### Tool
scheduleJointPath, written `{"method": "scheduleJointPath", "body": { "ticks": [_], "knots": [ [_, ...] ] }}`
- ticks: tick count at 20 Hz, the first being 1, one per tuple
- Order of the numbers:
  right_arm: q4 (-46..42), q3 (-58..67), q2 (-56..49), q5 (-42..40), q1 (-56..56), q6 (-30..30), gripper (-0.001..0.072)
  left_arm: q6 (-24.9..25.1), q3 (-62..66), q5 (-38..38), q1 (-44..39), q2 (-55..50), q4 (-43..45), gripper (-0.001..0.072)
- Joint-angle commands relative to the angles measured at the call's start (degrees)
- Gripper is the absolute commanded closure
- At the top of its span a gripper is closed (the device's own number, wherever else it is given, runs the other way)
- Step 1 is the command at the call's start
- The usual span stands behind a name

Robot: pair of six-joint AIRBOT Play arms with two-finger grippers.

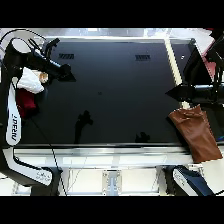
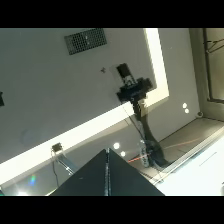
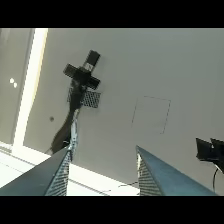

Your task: Fold the shirts.

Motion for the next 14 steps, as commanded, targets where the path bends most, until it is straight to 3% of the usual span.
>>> {"method": "scheduleJointPath", "body": {
  "ticks": [1,14],
  "knots": [
    [0.04,0.07,0.04,0.09,0.02,0.11,0.0266,0.00,-0.02,0.02,-0.02,-0.04,0.00,0.0690],
    [0.11,0.07,0.04,-0.79,0.02,0.09,0.0266,-0.02,-0.02,0.02,-0.04,-0.04,-0.02,0.0690]
  ]
}}
